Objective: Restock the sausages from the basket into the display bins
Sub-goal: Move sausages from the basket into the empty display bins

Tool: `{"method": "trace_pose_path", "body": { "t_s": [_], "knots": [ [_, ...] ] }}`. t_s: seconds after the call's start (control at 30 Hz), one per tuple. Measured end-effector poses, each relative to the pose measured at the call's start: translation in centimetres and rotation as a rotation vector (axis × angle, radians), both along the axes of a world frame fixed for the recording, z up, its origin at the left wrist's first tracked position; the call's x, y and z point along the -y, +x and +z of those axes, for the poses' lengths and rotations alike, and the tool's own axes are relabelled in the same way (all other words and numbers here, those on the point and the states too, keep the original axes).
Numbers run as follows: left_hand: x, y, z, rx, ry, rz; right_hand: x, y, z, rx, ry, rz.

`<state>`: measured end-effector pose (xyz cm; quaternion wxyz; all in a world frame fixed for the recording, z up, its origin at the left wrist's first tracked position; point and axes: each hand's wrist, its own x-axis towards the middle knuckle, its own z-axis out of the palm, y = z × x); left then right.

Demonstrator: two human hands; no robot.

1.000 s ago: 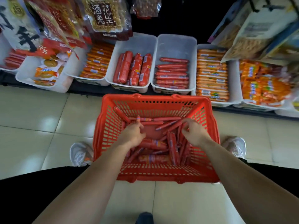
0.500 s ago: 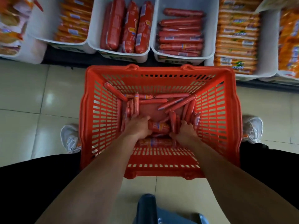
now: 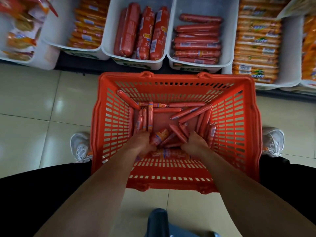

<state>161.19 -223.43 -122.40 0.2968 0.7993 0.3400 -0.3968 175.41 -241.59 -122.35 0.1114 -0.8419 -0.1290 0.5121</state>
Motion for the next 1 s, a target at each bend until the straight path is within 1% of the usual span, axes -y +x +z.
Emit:
{"method": "trace_pose_path", "body": {
  "t_s": [0.1, 0.17, 0.27, 0.37, 0.5, 0.67, 0.73, 0.8, 0.9, 1.0],
  "knots": [
    [-0.7, -0.8, 1.6, 0.052, -0.030, 0.170, 0.1, 0.1, 1.1, 0.017, 0.044, -0.048],
    [-1.1, -0.8, 3.0, 0.077, -0.027, 0.245, -0.3, 0.5, 2.6, 0.000, 0.066, -0.045],
    [-2.0, 0.0, 6.0, 0.161, -0.003, 0.287, -0.9, 1.8, 5.4, -0.018, 0.113, 0.011],
    [-3.1, 1.0, 9.8, 0.244, -0.014, 0.290, -1.8, 3.3, 9.2, 0.015, 0.161, 0.099],
    [-4.9, 1.3, 14.0, 0.358, 0.013, 0.307, -2.9, 5.7, 14.5, 0.154, 0.313, 0.115],
    [-8.5, 2.0, 18.2, 0.474, 0.084, 0.318, -5.4, 10.7, 19.2, 0.393, 0.409, 0.182],
    [-10.2, 2.7, 19.6, 0.529, 0.116, 0.336, -7.1, 13.2, 19.7, 0.472, 0.434, 0.200],
    [-11.8, 3.8, 20.7, 0.575, 0.153, 0.327, -8.9, 15.6, 19.4, 0.523, 0.397, 0.257],
    [-14.5, 6.0, 21.3, 0.618, 0.158, 0.318, -11.5, 18.7, 18.1, 0.534, 0.295, 0.366],
    [-17.0, 8.6, 20.4, 0.650, 0.176, 0.327, -13.5, 20.4, 16.3, 0.531, 0.264, 0.433]
  ]
}}
